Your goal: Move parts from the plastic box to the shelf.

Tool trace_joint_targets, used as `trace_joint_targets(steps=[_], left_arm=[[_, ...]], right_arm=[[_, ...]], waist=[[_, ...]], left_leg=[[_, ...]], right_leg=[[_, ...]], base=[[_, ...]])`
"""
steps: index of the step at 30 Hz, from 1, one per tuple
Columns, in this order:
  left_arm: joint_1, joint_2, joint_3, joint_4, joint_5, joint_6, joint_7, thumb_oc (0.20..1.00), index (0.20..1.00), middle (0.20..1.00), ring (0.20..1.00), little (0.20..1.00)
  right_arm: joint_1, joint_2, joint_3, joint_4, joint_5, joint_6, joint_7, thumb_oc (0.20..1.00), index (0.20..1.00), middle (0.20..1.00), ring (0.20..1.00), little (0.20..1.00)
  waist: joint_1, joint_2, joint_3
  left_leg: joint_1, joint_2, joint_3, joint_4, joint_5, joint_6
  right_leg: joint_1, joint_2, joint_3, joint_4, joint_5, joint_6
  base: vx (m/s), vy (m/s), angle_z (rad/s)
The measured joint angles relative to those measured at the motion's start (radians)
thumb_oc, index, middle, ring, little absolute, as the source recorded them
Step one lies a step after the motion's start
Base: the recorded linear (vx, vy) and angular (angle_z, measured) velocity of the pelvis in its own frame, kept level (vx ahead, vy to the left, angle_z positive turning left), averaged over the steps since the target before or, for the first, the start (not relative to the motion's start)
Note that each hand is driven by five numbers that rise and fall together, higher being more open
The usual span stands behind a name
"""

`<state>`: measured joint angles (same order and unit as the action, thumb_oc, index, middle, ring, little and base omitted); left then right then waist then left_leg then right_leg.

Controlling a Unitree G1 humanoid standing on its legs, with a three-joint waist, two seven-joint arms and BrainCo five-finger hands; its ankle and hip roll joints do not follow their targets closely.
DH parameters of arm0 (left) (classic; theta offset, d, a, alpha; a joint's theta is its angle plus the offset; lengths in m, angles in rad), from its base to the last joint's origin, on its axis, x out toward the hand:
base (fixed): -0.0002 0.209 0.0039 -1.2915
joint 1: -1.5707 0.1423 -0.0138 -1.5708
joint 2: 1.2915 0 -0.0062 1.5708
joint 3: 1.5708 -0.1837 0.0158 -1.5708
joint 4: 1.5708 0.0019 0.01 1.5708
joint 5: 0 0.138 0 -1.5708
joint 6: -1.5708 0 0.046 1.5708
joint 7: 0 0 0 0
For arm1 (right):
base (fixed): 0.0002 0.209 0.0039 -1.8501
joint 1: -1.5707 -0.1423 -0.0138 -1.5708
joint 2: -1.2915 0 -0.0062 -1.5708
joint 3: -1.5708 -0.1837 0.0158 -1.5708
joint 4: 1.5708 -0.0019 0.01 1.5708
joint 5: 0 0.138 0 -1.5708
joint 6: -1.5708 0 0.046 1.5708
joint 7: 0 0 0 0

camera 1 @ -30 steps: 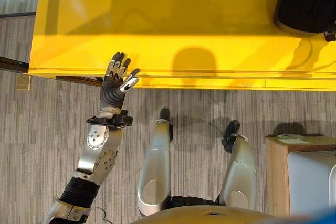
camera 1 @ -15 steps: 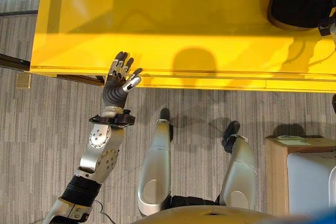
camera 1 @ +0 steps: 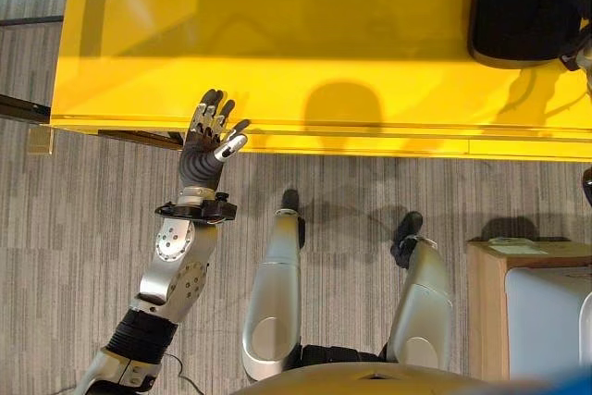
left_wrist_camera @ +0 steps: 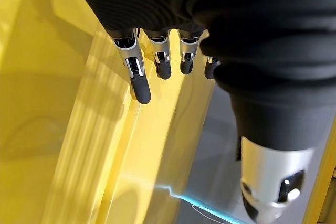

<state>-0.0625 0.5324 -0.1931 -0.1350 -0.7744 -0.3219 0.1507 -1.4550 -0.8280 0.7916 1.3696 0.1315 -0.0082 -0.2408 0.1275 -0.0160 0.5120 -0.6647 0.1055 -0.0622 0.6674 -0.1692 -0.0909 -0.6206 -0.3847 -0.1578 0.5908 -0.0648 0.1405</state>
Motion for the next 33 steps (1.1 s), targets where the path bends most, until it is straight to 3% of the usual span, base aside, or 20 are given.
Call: trace_joint_targets(steps=[5, 6, 7, 8, 13, 19, 28, 30, 33], left_arm=[[-0.001, 0.0, 0.001, 0.0, 0.0, 0.0, 0.001, 1.0, 1.0, 1.0, 1.0, 1.0], [-0.001, 0.0, 0.001, 0.0, 0.0, 0.0, 0.001, 1.0, 1.0, 1.0, 1.0, 1.0], [-0.001, 0.0, 0.001, 0.0, 0.0, 0.0, 0.001, 1.0, 1.0, 1.0, 1.0, 1.0], [-0.001, 0.0, 0.001, 0.0, 0.0, 0.0, 0.001, 1.0, 1.0, 1.0, 1.0, 1.0], [-0.001, 0.0, 0.0, 0.0, 0.0, 0.0, 0.009, 1.0, 1.0, 1.0, 1.0, 1.0], [0.0, 0.0, 0.0, 0.0, 0.0, 0.0, 0.009, 1.0, 1.0, 1.0, 1.0, 1.0], [0.011, 0.0, 0.006, 0.0, 0.0, -0.014, 0.023, 1.0, 1.0, 1.0, 1.0, 1.0], [0.017, 0.0, 0.01, 0.0, 0.0, -0.02, 0.025, 1.0, 1.0, 1.0, 1.0, 1.0], [0.028, 0.001, 0.038, 0.006, -0.001, -0.019, 0.025, 1.0, 1.0, 1.0, 1.0, 1.0]], right_arm=[[-0.005, 0.0, 0.001, 0.002, 0.0, 0.001, 0.0, 0.2, 0.2, 0.2, 0.2, 0.2], [-0.005, 0.0, 0.001, 0.002, 0.0, 0.001, 0.0, 0.407, 0.407, 0.407, 0.407, 0.407], [-0.005, 0.0, 0.0, 0.002, 0.0, 0.001, -0.001, 0.937, 0.937, 0.937, 0.937, 0.937], [-0.005, 0.0, -0.002, 0.002, 0.001, 0.001, -0.005, 1.0, 1.0, 1.0, 1.0, 1.0], [-0.073, 0.004, -0.095, 0.029, 0.035, 0.002, -0.078, 1.0, 1.0, 1.0, 1.0, 1.0], [-0.122, -0.002, -0.088, -0.06, 0.039, -0.001, -0.159, 1.0, 1.0, 1.0, 1.0, 1.0], [-0.122, -0.006, -0.077, -0.142, 0.038, 0.001, -0.205, 1.0, 1.0, 1.0, 1.0, 1.0], [-0.122, -0.02, -0.08, -0.215, 0.039, 0.001, -0.219, 1.0, 1.0, 1.0, 1.0, 1.0], [-0.064, -0.13, -0.181, -0.572, 0.017, -0.007, -0.265, 1.0, 1.0, 1.0, 1.0, 1.0]], waist=[[0.001, 0.001, 0.0], [0.001, 0.001, 0.0], [0.0, 0.001, 0.0], [0.0, 0.001, 0.0], [-0.002, 0.003, 0.0], [-0.005, 0.003, 0.0], [-0.02, 0.003, 0.0], [-0.03, 0.002, 0.0], [-0.034, 0.002, 0.0]], left_leg=[[0.0, 0.001, -0.001, 0.001, 0.001, -0.001], [0.0, 0.001, 0.0, 0.001, 0.001, -0.001], [0.0, 0.001, 0.0, 0.001, 0.001, -0.001], [0.0, 0.0, 0.0, 0.001, 0.001, -0.001], [-0.001, 0.0, 0.0, 0.001, 0.001, -0.002], [-0.002, 0.0, 0.0, 0.001, 0.001, -0.002], [-0.004, 0.001, 0.0, 0.005, 0.001, -0.002], [-0.006, 0.003, 0.001, 0.008, 0.0, -0.001], [-0.017, 0.014, 0.006, 0.015, -0.006, 0.008]], right_leg=[[-0.001, 0.0, 0.0, 0.002, -0.001, -0.001], [-0.001, 0.0, 0.0, 0.002, -0.001, -0.001], [-0.001, 0.0, 0.0, 0.002, -0.001, -0.001], [-0.001, 0.0, 0.0, 0.002, -0.001, -0.001], [-0.002, 0.0, 0.0, 0.001, -0.001, -0.001], [-0.003, 0.0, 0.0, 0.001, -0.002, -0.001], [-0.003, 0.002, 0.0, -0.003, -0.001, -0.001], [-0.003, 0.005, 0.001, -0.009, 0.004, 0.001], [-0.002, 0.024, 0.005, -0.033, 0.028, 0.005]], base=[[0.0, 0.0, 0.0], [0.0, 0.0, 0.0], [0.0, 0.0, 0.0], [0.0, 0.0, 0.0], [0.0, 0.0, 0.0], [0.0, 0.0, 0.0], [0.0, 0.0, 0.0], [-0.04, 0.022, -0.05], [-0.05, 0.036, -0.11]])
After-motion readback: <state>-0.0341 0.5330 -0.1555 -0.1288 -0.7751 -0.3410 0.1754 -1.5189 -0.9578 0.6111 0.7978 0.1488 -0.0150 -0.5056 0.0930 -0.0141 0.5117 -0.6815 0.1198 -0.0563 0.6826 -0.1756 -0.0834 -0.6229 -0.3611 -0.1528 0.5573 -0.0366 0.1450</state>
